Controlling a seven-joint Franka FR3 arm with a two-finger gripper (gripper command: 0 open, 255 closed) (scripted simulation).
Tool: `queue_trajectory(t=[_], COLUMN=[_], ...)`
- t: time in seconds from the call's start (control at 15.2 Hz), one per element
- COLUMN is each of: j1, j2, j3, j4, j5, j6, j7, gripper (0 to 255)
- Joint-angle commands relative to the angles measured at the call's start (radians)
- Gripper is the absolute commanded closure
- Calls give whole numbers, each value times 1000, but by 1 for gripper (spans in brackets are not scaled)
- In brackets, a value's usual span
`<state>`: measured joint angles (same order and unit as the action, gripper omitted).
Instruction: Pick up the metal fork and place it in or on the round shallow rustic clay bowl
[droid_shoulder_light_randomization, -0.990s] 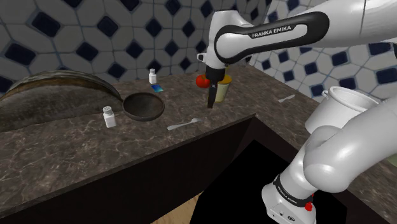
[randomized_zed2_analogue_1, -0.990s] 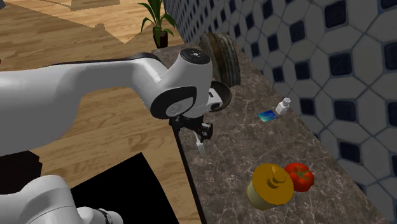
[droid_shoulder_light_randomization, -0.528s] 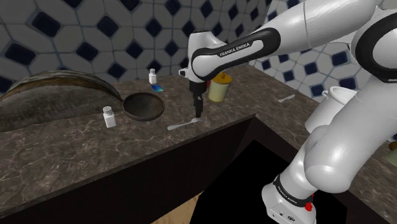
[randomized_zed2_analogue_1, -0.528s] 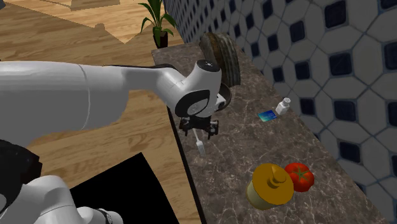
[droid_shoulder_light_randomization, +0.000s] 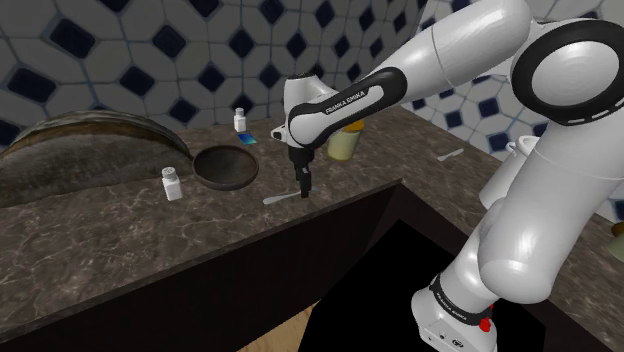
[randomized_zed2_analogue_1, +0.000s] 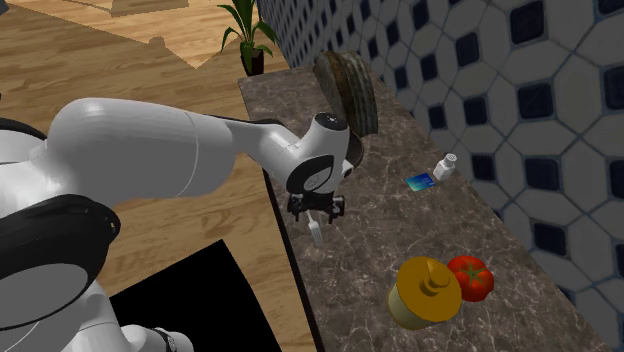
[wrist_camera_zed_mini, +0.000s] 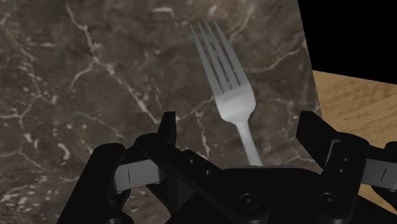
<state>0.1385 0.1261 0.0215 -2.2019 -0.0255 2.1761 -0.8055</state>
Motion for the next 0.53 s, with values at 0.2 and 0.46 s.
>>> queue_trajectory(t=[0.2, 0.46], j1=[0, 0], j2=[17, 17], j3=[0, 0], j4=[-16, -16], j5=[-1, -1], j6=[34, 34], j7=[1, 1], gripper=[0, 0])
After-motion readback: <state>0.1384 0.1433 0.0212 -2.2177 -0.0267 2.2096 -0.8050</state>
